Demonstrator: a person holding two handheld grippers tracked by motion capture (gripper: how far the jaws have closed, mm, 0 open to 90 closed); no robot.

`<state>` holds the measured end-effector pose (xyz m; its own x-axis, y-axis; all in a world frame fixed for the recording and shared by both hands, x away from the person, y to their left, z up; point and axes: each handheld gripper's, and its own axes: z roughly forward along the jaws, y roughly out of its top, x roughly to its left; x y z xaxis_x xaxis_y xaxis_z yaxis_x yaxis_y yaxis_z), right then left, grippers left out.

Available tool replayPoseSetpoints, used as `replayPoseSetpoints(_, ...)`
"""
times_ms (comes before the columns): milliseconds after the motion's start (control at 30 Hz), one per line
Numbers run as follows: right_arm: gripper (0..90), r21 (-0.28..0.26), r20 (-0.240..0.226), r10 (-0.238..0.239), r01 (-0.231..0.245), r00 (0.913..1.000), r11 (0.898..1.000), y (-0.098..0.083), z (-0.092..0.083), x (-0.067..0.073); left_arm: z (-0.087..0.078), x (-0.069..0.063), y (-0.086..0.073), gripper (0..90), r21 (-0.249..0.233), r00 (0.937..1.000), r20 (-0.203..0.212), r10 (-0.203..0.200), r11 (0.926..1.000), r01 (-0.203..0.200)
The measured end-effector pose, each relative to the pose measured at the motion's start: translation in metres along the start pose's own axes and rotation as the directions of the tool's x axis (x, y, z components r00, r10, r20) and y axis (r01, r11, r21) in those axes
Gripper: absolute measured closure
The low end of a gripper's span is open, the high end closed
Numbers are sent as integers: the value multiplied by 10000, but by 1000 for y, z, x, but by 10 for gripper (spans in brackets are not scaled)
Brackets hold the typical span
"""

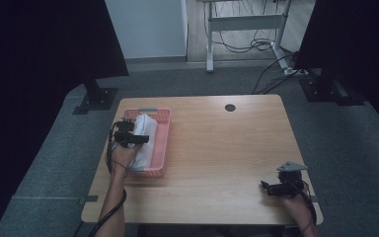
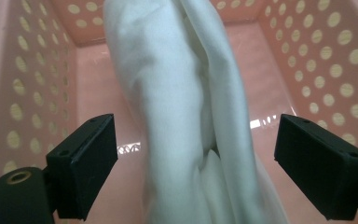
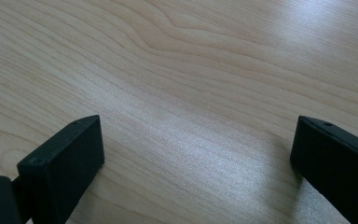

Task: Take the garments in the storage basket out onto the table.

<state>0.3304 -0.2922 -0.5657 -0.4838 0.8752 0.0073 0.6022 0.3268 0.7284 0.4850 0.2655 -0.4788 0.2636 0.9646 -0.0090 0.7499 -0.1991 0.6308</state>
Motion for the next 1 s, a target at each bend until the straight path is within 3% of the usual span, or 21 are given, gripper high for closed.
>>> replayPoseSetpoints(267, 23, 4, -2, 5, -5, 10000, 10000, 0, 0, 0, 18, 1, 4, 175, 687, 10000, -26, 2, 9976, 0)
replayPoseSetpoints(400, 23, 2, -2, 7, -7, 10000, 10000, 0, 0, 0, 23, 2, 4, 262, 1025, 10000, 40, -77, 9947, 72)
replayPoseSetpoints(567, 23, 4, -2, 6, -6, 10000, 10000, 0, 0, 0, 21, 2, 4, 499, 984, 9995, 134, -279, 9948, 264)
replayPoseSetpoints(667, 23, 4, -2, 6, -6, 10000, 10000, 0, 0, 0, 18, 4, 4, 595, 927, 9979, 228, -600, 9940, 577)
replayPoseSetpoints(833, 23, 4, -2, 6, -6, 10000, 10000, 0, 0, 0, 16, 6, 5, 656, 912, 9950, 216, -974, 9913, 951)
replayPoseSetpoints(1000, 23, 1, -2, 2, -2, 10000, 10000, 0, 0, 0, 13, 4, 8, 673, 1033, 9942, 137, -1070, 9891, 1050)
